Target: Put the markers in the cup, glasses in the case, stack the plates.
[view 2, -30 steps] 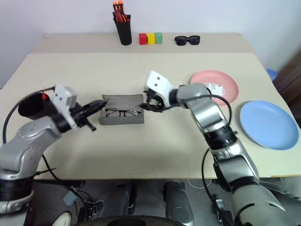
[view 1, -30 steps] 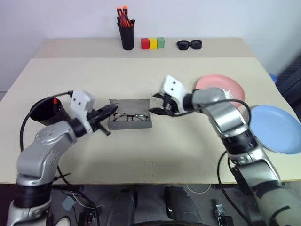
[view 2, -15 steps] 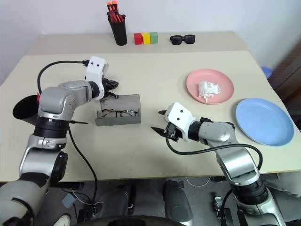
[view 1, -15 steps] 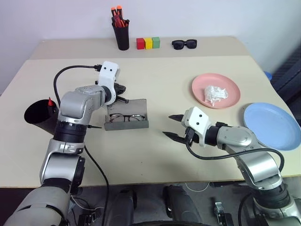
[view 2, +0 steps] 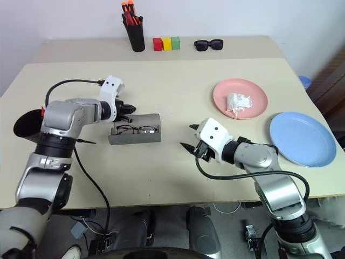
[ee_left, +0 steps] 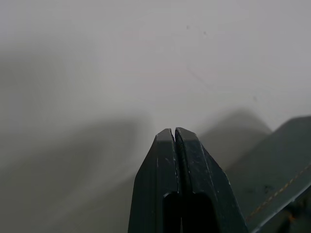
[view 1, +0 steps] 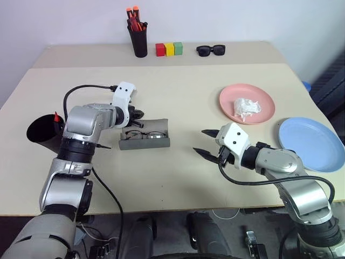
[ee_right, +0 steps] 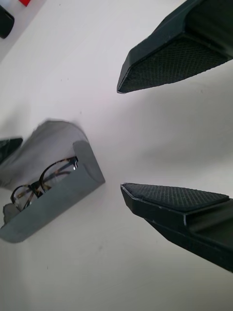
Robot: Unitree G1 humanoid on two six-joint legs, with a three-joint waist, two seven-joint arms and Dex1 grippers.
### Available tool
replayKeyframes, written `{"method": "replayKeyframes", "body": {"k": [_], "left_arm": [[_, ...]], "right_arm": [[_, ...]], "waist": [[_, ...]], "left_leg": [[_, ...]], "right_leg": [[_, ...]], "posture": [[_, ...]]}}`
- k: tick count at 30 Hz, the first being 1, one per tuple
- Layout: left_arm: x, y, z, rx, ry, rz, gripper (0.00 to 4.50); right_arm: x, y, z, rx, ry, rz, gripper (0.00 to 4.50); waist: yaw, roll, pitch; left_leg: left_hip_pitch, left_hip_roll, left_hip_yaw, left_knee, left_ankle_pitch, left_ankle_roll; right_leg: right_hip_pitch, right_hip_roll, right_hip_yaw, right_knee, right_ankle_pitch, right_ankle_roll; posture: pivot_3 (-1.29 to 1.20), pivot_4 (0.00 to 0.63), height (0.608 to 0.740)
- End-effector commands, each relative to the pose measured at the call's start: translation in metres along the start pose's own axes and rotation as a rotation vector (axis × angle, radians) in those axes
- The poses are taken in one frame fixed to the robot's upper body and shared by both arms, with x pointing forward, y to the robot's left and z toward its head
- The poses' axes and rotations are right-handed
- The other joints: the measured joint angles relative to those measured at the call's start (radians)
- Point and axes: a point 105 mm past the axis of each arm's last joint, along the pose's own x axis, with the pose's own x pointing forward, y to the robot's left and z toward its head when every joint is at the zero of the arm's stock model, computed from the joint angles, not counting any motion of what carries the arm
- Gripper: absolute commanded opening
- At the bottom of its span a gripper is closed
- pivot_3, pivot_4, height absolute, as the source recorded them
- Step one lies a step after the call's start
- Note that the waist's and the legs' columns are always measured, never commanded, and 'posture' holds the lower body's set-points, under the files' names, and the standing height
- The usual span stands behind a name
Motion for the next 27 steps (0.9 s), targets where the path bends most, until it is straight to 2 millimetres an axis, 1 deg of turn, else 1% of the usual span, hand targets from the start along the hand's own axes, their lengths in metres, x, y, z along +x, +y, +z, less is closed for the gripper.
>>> {"method": "replayKeyframes", "body": {"k": [1,5,10,12,14,17,19,21,23,27], "left_arm": [[-0.018,-0.007,0.006,0.042,-0.046,-0.024,0.03],[-0.030,-0.019,-0.007,0.098,-0.050,-0.060,0.03],[-0.039,-0.028,-0.031,0.168,-0.017,-0.085,0.03],[-0.043,-0.032,-0.037,0.206,-0.027,-0.102,0.03],[-0.047,-0.039,-0.036,0.282,-0.078,-0.127,0.03],[-0.059,-0.057,-0.020,0.396,-0.254,-0.195,0.03],[-0.066,-0.070,-0.015,0.468,-0.353,-0.240,0.03],[-0.069,-0.078,-0.017,0.485,-0.385,-0.285,0.03],[-0.069,-0.083,-0.020,0.489,-0.395,-0.319,0.03],[-0.068,-0.091,-0.018,0.477,-0.430,-0.352,0.03]], "right_arm": [[-0.003,-0.014,0.008,-0.039,-0.030,-0.046,2.98],[0.000,-0.029,0.003,-0.022,-0.006,-0.087,2.98],[0.001,-0.052,-0.006,0.028,0.051,-0.154,2.98],[0.000,-0.062,-0.009,0.042,0.071,-0.189,2.98],[-0.001,-0.073,-0.013,0.060,0.096,-0.236,2.98],[-0.007,-0.097,-0.017,0.065,0.134,-0.340,2.98],[-0.014,-0.115,-0.022,0.050,0.166,-0.426,2.98],[-0.020,-0.128,-0.028,0.014,0.209,-0.479,2.98],[-0.024,-0.136,-0.036,-0.017,0.249,-0.510,2.98],[-0.036,-0.156,-0.049,-0.045,0.313,-0.604,2.98]], "waist": [[0.001,0.000,0.000],[0.000,0.000,0.000],[0.002,0.000,0.000],[0.003,0.000,0.000],[0.004,0.000,0.000],[0.005,0.000,0.000],[0.007,0.000,0.000],[0.017,0.000,0.000],[0.025,0.000,0.000],[0.026,0.000,0.000]], "left_leg": [[0.000,0.000,0.000,0.000,0.000,0.000],[0.000,0.000,0.000,0.001,0.000,0.000],[0.000,0.000,0.000,0.001,0.000,0.000],[0.000,0.001,0.000,0.001,0.000,0.000],[0.001,0.001,0.000,0.001,0.000,0.000],[0.000,0.001,0.000,0.001,0.000,0.000],[0.000,0.001,0.001,0.001,0.000,0.000],[0.000,0.001,0.001,0.001,0.000,0.000],[0.000,0.000,0.002,0.001,0.000,0.000],[0.000,0.000,0.004,0.001,0.000,0.000]], "right_leg": [[0.000,0.000,0.000,0.000,0.000,0.000],[0.000,0.000,0.001,0.000,0.000,0.000],[0.000,-0.001,0.001,0.000,0.000,0.000],[0.000,-0.001,0.001,0.000,0.000,0.000],[0.000,-0.001,0.001,0.000,0.000,0.000],[0.000,-0.002,0.001,0.000,0.000,-0.001],[0.000,-0.002,0.002,-0.001,0.000,-0.001],[0.000,-0.003,0.002,-0.001,-0.001,-0.003],[0.000,-0.003,0.002,-0.001,-0.001,-0.004],[0.000,-0.002,0.002,-0.001,-0.001,-0.004]], "posture": [[0.00,0.150,0.740],[0.00,0.150,0.740],[0.00,0.150,0.740],[0.00,0.150,0.740],[0.00,0.150,0.740],[0.00,0.150,0.740],[0.00,0.150,0.740],[0.00,0.150,0.740],[0.00,0.150,0.740],[0.00,0.150,0.740]]}}
